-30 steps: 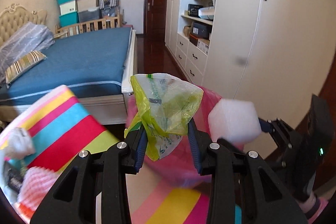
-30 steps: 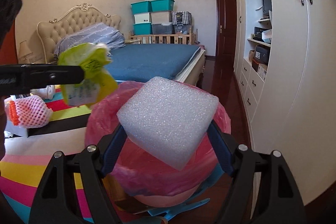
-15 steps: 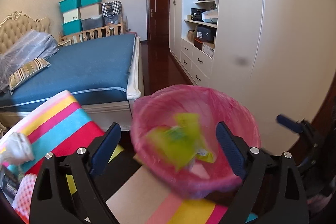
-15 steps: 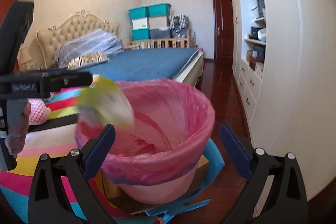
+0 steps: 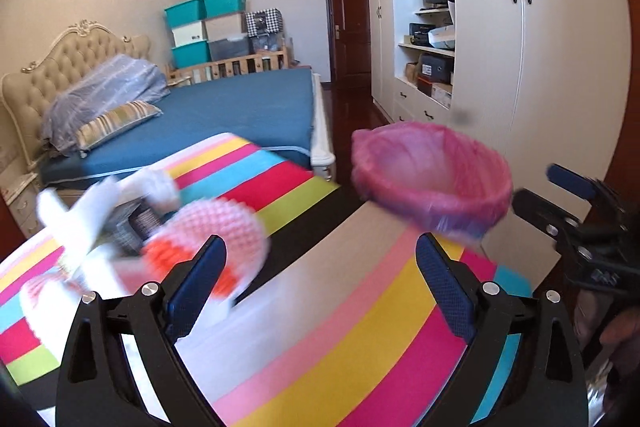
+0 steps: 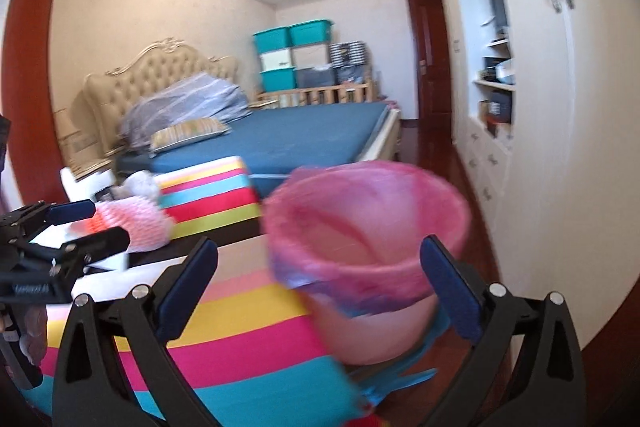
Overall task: Collect trash
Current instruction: 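Grasp a white foam block with the left tool while the right tool grasps a white box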
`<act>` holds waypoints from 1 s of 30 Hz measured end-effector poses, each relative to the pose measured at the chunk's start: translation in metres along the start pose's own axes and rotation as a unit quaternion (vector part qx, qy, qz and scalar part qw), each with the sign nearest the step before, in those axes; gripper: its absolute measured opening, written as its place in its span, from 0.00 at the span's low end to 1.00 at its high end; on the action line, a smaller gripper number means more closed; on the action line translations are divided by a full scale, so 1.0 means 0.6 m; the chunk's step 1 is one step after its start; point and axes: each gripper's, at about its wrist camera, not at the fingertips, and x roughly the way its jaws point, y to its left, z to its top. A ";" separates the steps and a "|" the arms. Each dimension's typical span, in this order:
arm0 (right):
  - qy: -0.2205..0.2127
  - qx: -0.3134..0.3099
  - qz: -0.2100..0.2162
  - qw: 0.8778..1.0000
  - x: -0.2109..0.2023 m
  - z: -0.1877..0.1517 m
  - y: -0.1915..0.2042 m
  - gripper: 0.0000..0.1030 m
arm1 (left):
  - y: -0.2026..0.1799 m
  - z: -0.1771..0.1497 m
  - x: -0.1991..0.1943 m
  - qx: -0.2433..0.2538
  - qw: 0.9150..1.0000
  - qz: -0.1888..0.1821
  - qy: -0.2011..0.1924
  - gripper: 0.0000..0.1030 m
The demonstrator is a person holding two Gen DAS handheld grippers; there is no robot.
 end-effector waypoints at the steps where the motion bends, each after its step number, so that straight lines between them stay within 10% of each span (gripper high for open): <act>1: 0.004 -0.004 0.005 1.000 0.003 -0.001 0.014 0.95 | 0.012 -0.009 -0.013 -0.005 1.000 0.003 0.000 0.87; 15: 0.066 -0.032 0.098 0.992 0.053 -0.020 0.222 0.95 | 0.228 -0.158 -0.162 -0.128 0.983 0.130 0.008 0.87; 30: 0.102 -0.109 0.143 0.978 0.089 -0.022 0.353 0.78 | 0.263 -0.176 -0.183 -0.143 0.972 0.187 0.007 0.87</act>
